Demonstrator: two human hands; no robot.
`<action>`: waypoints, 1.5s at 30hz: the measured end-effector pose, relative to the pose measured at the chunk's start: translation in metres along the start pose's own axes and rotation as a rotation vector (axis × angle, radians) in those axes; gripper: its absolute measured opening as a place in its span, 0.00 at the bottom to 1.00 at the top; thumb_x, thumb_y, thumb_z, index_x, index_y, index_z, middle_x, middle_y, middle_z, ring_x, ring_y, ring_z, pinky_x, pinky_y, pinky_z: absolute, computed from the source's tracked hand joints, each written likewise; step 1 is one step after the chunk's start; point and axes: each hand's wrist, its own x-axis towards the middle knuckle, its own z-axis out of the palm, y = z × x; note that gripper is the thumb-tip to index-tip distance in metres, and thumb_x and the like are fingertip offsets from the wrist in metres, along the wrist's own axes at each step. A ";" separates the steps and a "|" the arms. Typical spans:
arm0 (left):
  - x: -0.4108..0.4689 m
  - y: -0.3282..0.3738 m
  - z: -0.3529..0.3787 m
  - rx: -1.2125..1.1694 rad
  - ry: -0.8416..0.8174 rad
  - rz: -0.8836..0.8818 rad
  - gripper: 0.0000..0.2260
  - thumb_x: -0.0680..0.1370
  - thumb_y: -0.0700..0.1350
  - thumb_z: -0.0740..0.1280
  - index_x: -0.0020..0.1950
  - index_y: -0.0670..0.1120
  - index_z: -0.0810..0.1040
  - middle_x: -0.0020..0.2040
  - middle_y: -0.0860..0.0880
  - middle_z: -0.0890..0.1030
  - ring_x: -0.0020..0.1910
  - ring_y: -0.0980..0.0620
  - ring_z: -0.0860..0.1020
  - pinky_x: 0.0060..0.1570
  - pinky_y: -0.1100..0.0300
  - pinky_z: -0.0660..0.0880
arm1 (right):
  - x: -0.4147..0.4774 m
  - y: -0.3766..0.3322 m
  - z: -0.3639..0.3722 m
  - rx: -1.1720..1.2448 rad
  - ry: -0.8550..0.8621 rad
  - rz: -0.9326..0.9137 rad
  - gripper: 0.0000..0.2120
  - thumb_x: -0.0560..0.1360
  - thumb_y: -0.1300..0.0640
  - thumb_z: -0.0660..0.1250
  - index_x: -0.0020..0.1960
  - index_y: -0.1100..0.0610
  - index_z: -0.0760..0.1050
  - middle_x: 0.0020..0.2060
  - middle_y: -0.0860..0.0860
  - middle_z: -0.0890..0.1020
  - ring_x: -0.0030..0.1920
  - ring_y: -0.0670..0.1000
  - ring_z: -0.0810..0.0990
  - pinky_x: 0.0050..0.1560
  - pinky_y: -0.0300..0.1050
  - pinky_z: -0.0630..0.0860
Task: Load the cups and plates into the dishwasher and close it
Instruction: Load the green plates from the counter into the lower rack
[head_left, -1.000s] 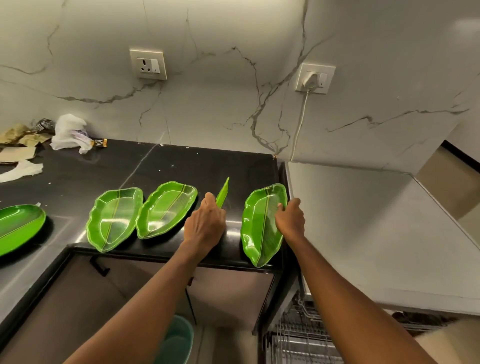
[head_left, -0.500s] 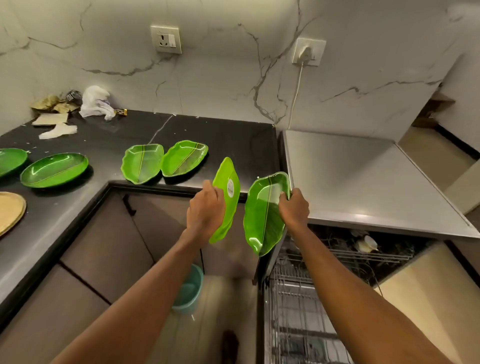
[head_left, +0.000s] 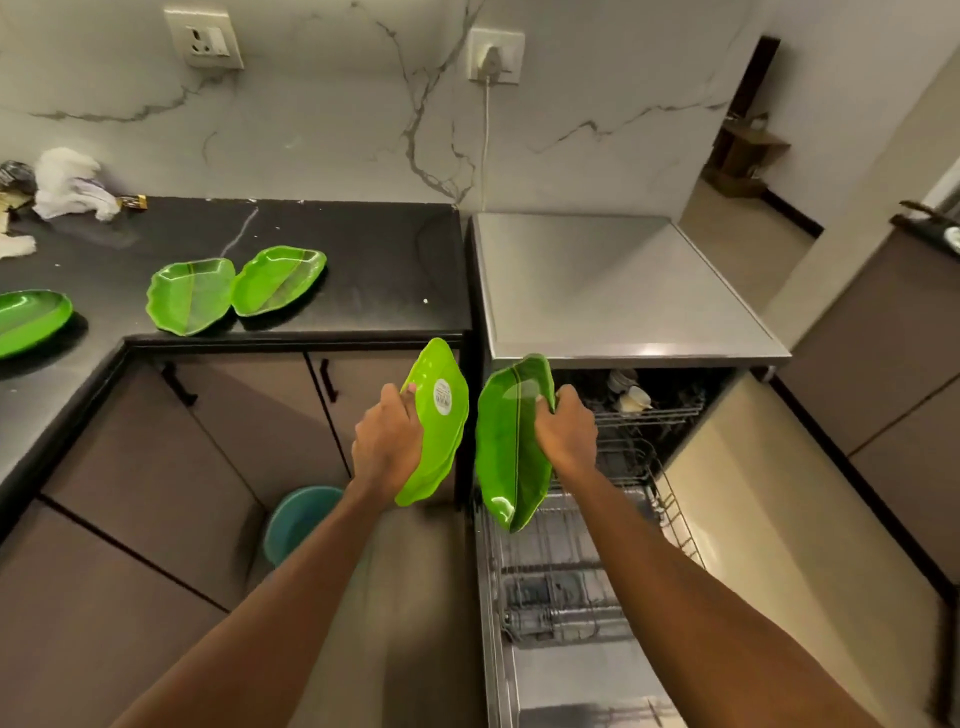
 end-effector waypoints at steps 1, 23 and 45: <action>-0.007 0.004 0.007 -0.018 -0.014 -0.015 0.17 0.82 0.58 0.49 0.45 0.46 0.65 0.51 0.35 0.79 0.52 0.32 0.75 0.47 0.46 0.70 | -0.001 0.010 -0.006 -0.014 0.005 0.003 0.11 0.79 0.49 0.60 0.43 0.54 0.64 0.33 0.48 0.71 0.32 0.48 0.68 0.29 0.43 0.59; -0.161 0.114 0.211 -0.242 -0.195 -0.396 0.12 0.81 0.48 0.60 0.54 0.39 0.72 0.53 0.36 0.79 0.53 0.37 0.77 0.53 0.46 0.73 | 0.039 0.241 -0.163 -0.074 -0.133 0.026 0.10 0.78 0.52 0.61 0.41 0.53 0.64 0.33 0.48 0.73 0.33 0.47 0.71 0.29 0.41 0.59; -0.080 0.089 0.425 -0.070 -0.518 -0.345 0.07 0.80 0.45 0.61 0.55 0.43 0.71 0.43 0.46 0.75 0.46 0.42 0.77 0.42 0.53 0.69 | 0.153 0.411 -0.068 -0.145 -0.259 0.273 0.06 0.78 0.56 0.59 0.43 0.51 0.65 0.33 0.48 0.74 0.35 0.52 0.74 0.33 0.42 0.65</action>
